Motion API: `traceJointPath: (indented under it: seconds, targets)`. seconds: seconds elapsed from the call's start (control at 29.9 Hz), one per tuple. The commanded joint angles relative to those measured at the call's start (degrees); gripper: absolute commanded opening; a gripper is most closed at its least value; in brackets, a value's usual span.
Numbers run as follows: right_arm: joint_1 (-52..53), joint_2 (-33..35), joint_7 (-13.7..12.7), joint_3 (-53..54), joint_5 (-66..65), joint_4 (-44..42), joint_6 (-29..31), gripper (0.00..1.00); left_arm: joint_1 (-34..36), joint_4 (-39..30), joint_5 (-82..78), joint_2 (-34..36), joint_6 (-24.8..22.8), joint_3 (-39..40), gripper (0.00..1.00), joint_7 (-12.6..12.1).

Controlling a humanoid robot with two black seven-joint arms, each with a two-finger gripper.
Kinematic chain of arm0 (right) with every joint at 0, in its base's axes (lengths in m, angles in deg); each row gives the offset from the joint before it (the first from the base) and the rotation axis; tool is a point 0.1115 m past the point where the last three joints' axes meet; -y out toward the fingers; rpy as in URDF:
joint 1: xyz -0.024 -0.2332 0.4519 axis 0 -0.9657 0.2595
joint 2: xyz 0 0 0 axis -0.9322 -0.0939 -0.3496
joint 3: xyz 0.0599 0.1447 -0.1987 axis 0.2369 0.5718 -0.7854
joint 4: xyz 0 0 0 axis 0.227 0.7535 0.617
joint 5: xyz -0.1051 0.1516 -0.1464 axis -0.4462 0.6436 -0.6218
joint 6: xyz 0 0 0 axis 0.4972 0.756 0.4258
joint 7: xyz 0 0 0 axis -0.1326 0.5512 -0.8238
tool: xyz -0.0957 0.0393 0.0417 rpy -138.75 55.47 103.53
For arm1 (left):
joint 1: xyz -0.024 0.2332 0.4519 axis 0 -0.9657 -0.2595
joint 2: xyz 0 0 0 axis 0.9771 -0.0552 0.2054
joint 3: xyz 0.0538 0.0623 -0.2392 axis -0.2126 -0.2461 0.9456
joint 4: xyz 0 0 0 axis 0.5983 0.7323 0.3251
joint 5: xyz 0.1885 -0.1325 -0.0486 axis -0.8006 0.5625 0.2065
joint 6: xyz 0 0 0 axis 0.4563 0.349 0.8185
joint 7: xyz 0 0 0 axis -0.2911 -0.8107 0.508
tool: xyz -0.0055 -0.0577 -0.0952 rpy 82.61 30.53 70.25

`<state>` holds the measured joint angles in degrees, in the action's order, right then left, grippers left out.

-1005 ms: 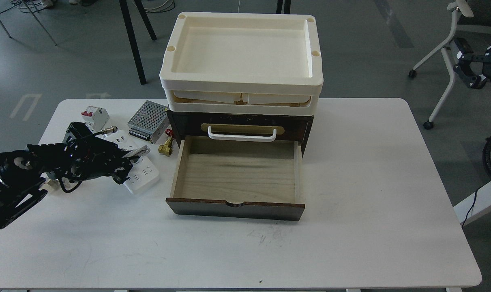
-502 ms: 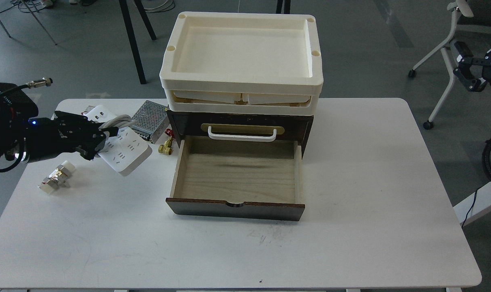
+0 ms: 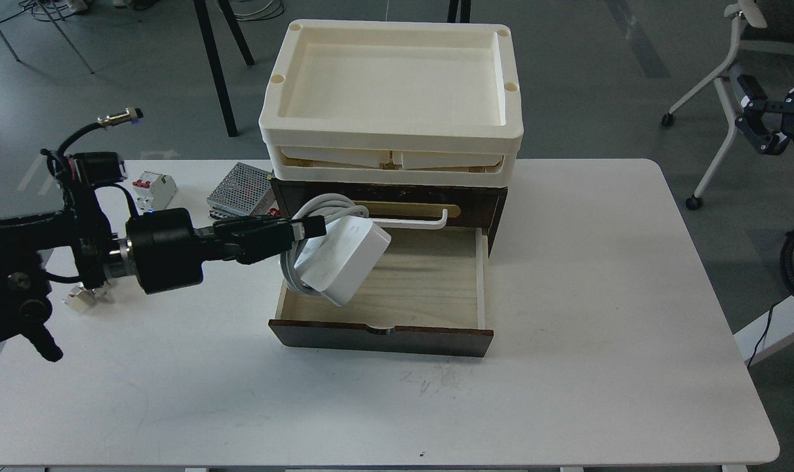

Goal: Put charging cable into cabinet
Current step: 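Carry the power strip with the left gripper over the open drawer, then lower the power strip into the drawer and open the left gripper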

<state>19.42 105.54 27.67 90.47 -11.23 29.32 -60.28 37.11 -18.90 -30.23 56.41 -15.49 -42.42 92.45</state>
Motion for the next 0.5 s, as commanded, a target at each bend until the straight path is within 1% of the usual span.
traceJointPath:
  seconds: [0.0, 0.07, 0.17, 0.3, 0.47]
  targets:
    - [-0.30, -0.09, 0.08, 0.06, 0.18, -0.53, 0.09, 1.00, -0.60, 3.30, 0.89, -6.30, 0.10, -0.60, 0.00, -0.74]
    - [-0.38, -0.35, 0.08, 0.06, 0.26, -0.62, 0.09, 1.00, -0.95, 5.41, 1.07, -8.85, 0.54, -1.12, 0.00, -1.27]
    - [-0.74, -0.88, 0.08, 0.06, 0.26, -1.06, 0.09, 1.00, -1.66, 10.68, 1.24, -12.89, 2.73, -3.93, 0.00, -2.41]
    - [-0.91, -1.67, 0.08, 0.06, 0.26, -1.23, 0.09, 1.00, -1.75, 17.63, 1.24, -16.76, 3.18, -5.87, 0.00, -2.32]
    - [-0.91, -1.67, 0.08, 0.06, 0.26, -1.76, 0.09, 1.00, -2.01, 22.90, 1.33, -20.89, 3.36, -5.96, 0.00, -2.59]
